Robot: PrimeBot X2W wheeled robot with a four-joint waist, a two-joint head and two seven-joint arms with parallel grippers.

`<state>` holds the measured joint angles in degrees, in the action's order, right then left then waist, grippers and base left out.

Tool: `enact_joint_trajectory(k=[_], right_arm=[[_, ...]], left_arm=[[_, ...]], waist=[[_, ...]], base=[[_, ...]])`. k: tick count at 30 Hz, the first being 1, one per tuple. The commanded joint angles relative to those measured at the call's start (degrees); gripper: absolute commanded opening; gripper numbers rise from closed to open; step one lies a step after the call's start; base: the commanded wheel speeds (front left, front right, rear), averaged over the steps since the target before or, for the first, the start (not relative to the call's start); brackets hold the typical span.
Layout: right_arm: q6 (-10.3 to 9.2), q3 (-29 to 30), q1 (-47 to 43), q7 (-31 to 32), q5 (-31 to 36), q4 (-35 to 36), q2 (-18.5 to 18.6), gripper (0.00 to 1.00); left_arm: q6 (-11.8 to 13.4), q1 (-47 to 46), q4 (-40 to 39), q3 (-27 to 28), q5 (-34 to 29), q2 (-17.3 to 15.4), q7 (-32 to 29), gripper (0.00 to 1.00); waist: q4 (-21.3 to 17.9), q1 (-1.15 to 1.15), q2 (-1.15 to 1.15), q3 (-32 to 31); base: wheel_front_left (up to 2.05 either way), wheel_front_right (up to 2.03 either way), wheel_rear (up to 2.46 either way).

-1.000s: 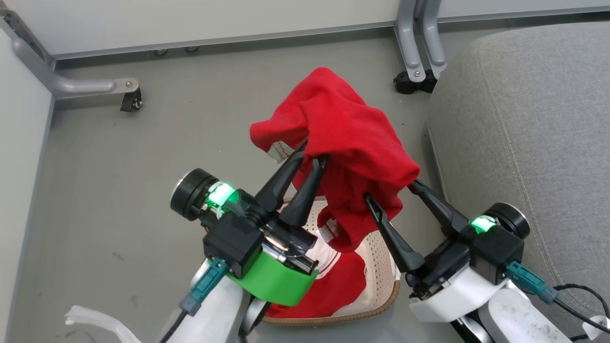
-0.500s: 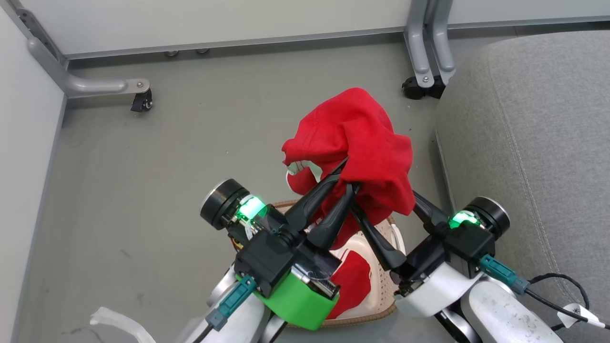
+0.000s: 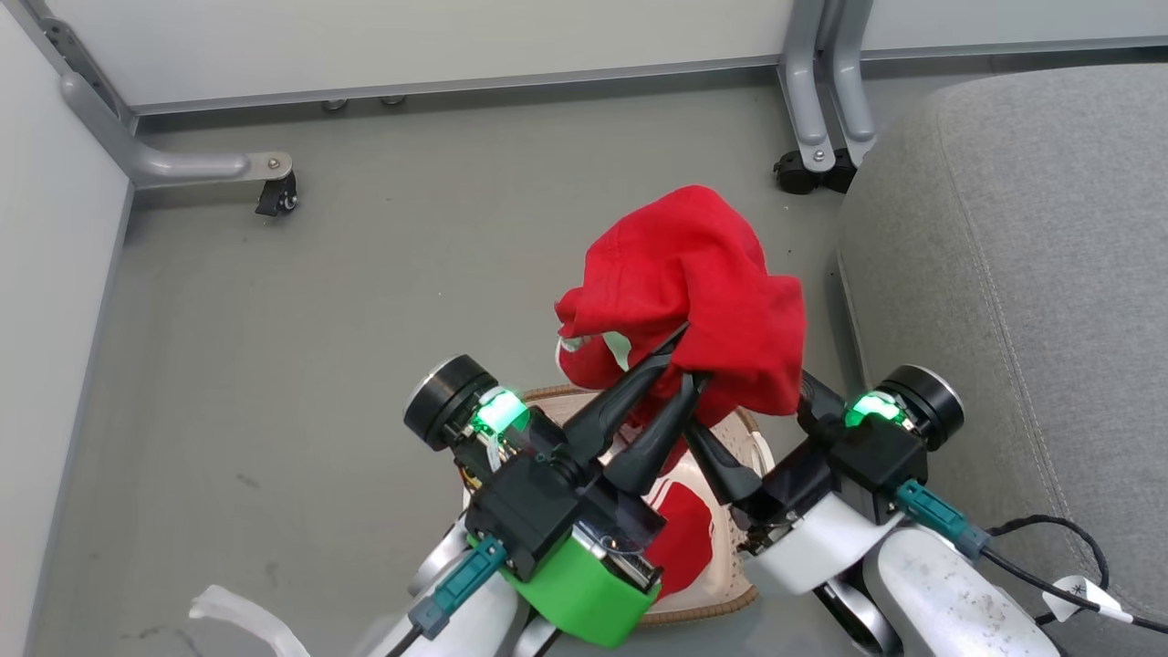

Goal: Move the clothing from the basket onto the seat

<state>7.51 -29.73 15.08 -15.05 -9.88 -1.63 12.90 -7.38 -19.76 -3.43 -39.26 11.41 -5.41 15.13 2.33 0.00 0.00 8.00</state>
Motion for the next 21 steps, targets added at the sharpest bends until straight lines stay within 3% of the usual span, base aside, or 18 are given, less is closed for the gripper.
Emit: enact_joint_trajectory(k=[1, 7, 9, 21], right_arm=[[-0.05, 0.0, 0.9, -0.2, 0.4, -0.4, -0.4, 1.0], [-0.05, 0.0, 1.2, -0.2, 0.6, -2.1, -1.5, 1.0], [-0.04, 0.0, 1.2, -0.2, 0.3, -2.8, -1.7, 0.0], [-0.05, 1.8, 0.1, -0.2, -0.8, -2.3, -2.3, 0.0]], left_arm=[[-0.1, -1.1, 0.1, -0.3, 0.6, -0.4, 0.0, 0.0], [-0.1, -1.2, 0.5, -0.9, 1.1, -0.5, 0.0, 0.0], [-0.1, -1.1, 0.6, -0.8, 1.3, -0.4, 0.0, 0.0], [-0.1, -0.2, 1.2, 1.0, 1.4, -0.6, 0.0, 0.0]], waist=[[0.1, 0.0, 0.0, -0.1], [0.4, 0.0, 0.0, -0.5], [0.5, 0.0, 0.0, -0.6], [0.4, 0.0, 0.0, -0.6]], base=[[0.0, 0.0, 0.0], [0.0, 0.0, 0.0], [0.0, 0.0, 0.0], [0.0, 0.0, 0.0]])
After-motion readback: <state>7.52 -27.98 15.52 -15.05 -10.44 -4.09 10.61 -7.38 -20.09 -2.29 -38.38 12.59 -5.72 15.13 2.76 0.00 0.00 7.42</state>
